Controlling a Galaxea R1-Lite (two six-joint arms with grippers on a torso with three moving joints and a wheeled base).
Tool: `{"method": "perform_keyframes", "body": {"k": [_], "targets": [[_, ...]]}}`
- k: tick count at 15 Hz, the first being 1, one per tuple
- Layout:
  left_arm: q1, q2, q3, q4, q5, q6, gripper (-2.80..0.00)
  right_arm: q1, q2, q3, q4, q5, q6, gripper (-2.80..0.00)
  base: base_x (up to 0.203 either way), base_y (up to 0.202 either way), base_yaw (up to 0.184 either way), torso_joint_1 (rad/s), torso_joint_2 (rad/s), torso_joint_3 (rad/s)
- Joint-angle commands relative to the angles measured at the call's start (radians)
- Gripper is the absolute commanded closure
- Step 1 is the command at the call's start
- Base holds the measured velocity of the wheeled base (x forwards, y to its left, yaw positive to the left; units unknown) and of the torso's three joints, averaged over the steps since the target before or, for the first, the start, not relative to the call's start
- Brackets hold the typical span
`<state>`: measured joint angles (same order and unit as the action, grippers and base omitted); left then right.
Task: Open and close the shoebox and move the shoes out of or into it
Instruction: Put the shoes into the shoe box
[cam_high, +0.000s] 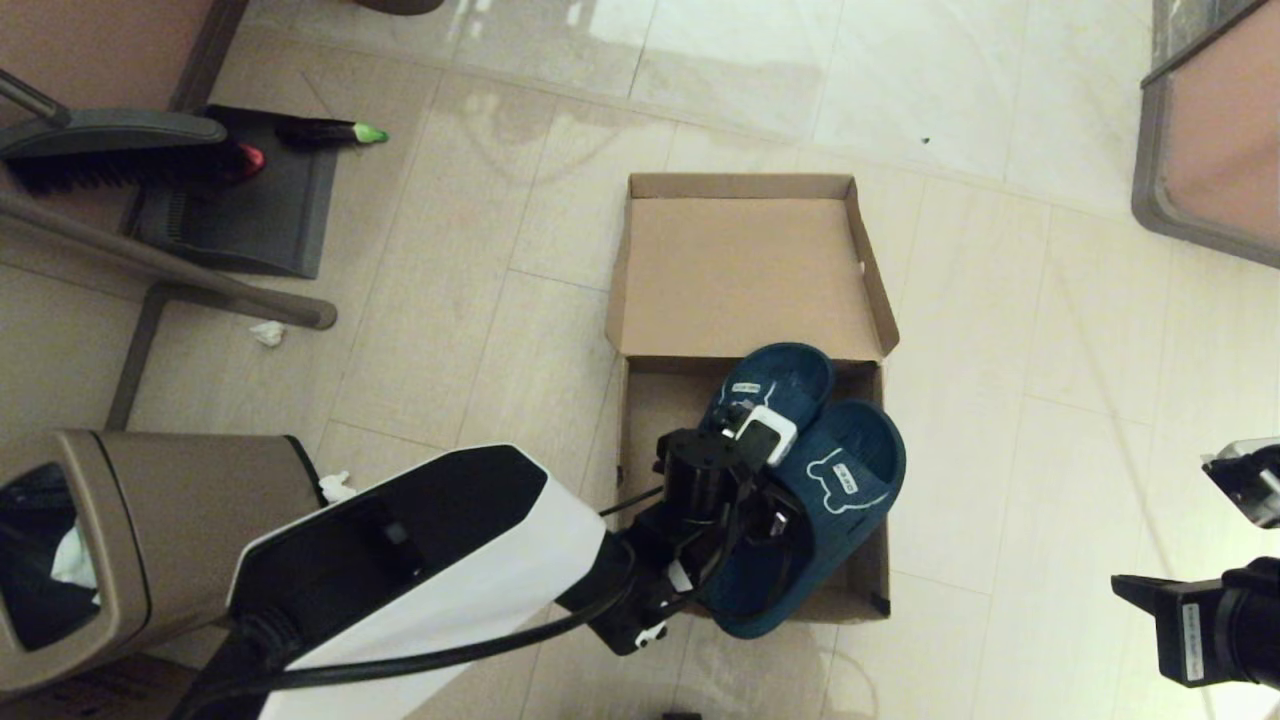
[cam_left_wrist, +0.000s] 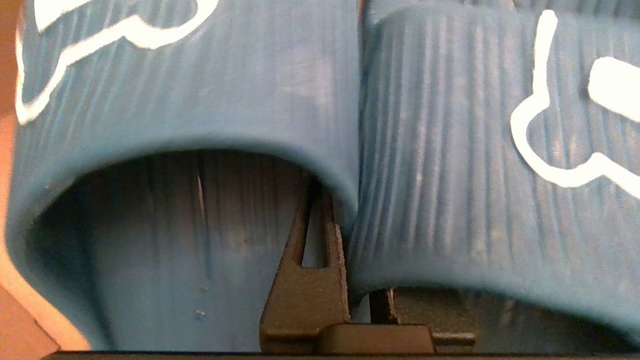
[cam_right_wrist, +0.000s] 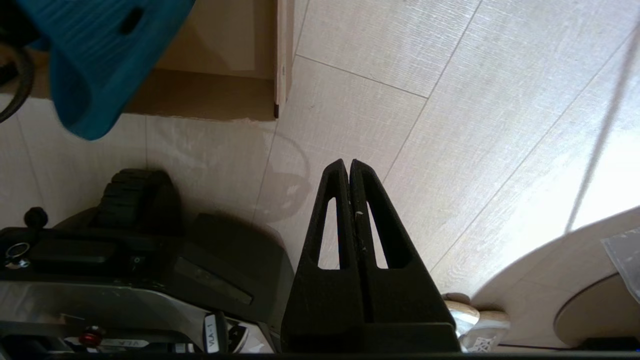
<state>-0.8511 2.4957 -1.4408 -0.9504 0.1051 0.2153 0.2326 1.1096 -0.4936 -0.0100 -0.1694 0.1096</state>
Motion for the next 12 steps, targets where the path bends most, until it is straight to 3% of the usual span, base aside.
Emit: {"method": "perform_keyframes", "body": {"k": [1, 4, 5, 8, 12], "targets": [[0.008, 0.069, -0.056, -0.004, 0.027, 0.000, 0.00, 0.001, -0.006, 0.002, -0.001, -0.001, 0.001, 0.00, 0.000, 0.000, 0.000, 0.000, 0.00, 0.000], [0.019, 0.087, -0.082, -0.005, 0.028, -0.004, 0.00, 0.001, -0.021, 0.017, 0.001, -0.002, 0.001, 0.00, 0.000, 0.000, 0.000, 0.000, 0.00, 0.000], [0.025, 0.094, -0.091, -0.005, 0.029, -0.004, -2.80, 0.001, -0.029, 0.019, 0.002, -0.002, 0.000, 0.00, 0.000, 0.000, 0.000, 0.000, 0.00, 0.000], [0.032, 0.107, -0.139, -0.013, 0.031, -0.010, -2.80, 0.001, -0.034, 0.026, 0.002, -0.002, -0.002, 0.00, 0.000, 0.000, 0.000, 0.000, 0.00, 0.000], [0.027, 0.094, -0.109, -0.013, 0.033, -0.010, -2.80, 0.002, -0.034, 0.027, 0.002, -0.001, -0.007, 0.00, 0.000, 0.000, 0.000, 0.000, 0.00, 0.000]]}}
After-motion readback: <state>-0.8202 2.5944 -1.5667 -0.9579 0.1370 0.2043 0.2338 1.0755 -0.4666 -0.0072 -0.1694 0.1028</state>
